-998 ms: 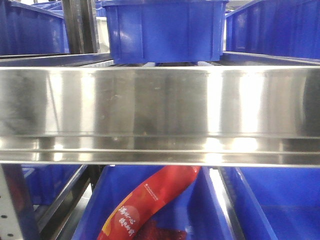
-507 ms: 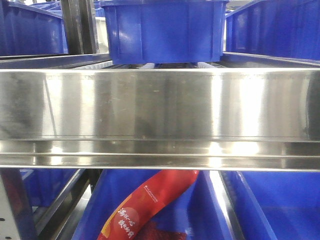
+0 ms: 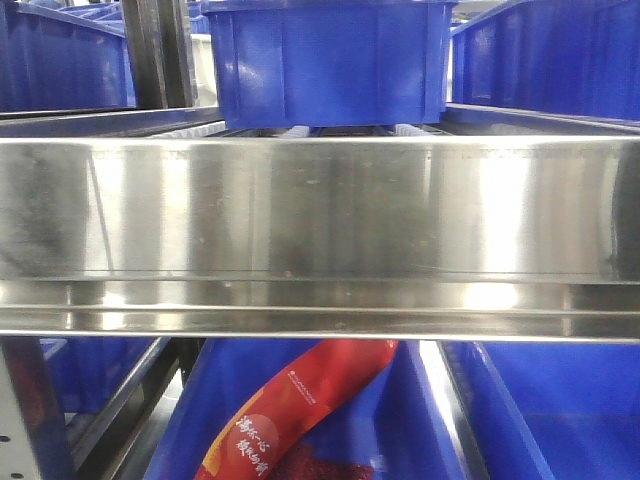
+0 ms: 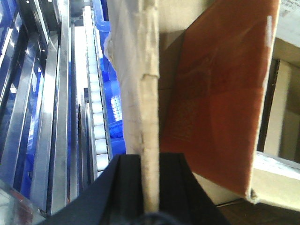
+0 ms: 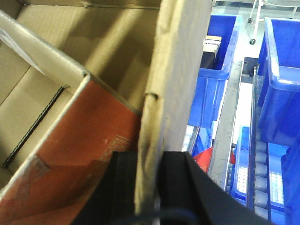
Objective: Stack two boxes on right shelf middle
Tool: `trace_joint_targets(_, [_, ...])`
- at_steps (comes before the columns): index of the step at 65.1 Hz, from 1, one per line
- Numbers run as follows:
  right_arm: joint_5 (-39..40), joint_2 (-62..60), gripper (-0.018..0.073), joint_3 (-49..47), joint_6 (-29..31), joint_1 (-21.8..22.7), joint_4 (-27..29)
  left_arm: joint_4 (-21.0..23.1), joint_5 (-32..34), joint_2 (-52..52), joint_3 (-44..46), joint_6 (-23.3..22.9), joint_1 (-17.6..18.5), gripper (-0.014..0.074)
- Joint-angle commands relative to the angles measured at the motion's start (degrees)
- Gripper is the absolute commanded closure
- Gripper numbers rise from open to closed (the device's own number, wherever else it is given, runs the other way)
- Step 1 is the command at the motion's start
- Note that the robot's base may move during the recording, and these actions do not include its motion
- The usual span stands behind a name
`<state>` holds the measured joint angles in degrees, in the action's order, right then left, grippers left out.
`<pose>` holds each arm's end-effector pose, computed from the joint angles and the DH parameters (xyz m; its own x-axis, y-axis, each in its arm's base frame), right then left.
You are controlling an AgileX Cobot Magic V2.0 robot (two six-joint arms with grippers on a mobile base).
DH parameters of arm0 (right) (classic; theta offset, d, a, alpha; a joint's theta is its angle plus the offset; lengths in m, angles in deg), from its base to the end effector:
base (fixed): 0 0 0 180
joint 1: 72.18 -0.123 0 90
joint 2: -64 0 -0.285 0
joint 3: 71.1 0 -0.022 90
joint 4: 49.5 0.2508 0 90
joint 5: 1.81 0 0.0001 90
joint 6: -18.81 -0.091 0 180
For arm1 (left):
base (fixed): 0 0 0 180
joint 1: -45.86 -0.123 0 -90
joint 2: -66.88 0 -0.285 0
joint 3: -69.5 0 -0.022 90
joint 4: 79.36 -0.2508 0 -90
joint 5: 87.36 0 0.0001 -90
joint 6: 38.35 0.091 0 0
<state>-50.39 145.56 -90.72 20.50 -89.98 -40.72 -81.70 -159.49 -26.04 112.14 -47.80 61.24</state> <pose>0.2386 0.0876 0.5110 -0.3570 -0.0392 -0.9333 -0.3812 0.9183 0.1072 0.2614 -0.0682 0.5360 -0.5460 -0.0071 -0.8377 0.1523 0.9825 -0.1076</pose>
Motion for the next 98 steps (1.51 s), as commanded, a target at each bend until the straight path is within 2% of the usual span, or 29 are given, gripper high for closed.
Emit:
trace_joint_targets(1, [3.54, -0.73, 0.0712, -0.75, 0.95, 0.41, -1.88, -3.43, 2.17, 0.74, 0.79, -0.04, -0.3, 0.0708])
trace_joint_targets(20, [4.4, -0.73, 0.0712, -0.75, 0.95, 0.41, -1.88, -3.43, 2.17, 0.74, 0.79, -0.04, -0.3, 0.0708])
trace_joint_targets(45, [-9.27, 8.59, 0.0712, -0.75, 0.83, 0.41, -1.88, -5.02, 2.17, -6.89, -1.77, 0.58, -0.3, 0.0708])
trace_joint_targets(62, [-11.07, 14.88, 0.0702, -0.75, 0.83, 0.41, -1.88, -5.15, 2.17, -9.39, -7.26, 1.99, -0.3, 0.0705])
trace_joint_targets(68, [-11.2, 15.09, 0.0614, -0.75, 0.83, 0.41, -1.88, -5.15, 2.17, -9.5, -7.7, 1.99, -0.3, 0.0626])
trace_joint_targets(73, [-11.01, 15.09, 0.0452, -0.75, 0.83, 0.41, -1.88, -5.15, 2.17, -9.5, -7.7, 1.99, -0.3, 0.0494])
trace_joint_targets(81, [-11.01, 14.88, 0.014, -0.75, 0.83, 0.41, -1.88, -5.15, 2.17, -9.5, -7.7, 1.99, -0.3, 0.0181])
trace_joint_targets(83, [-11.01, 14.6, 0.0062, -0.75, 0.83, 0.41, -1.88, -5.15, 2.17, -9.5, -7.7, 1.99, -0.3, 0.0078])
trace_joint_targets(86, [-10.84, 14.32, 0.0001, -0.75, 0.83, 0.41, -1.88, -5.15, 2.17, -9.23, -7.7, 1.99, -0.3, -0.0036])
trace_joint_targets(98, [-8.23, 11.25, -0.001, -0.75, 0.83, 0.41, -1.88, -5.15, 2.17, -7.07, -7.7, 1.99, -0.3, 0.0074])
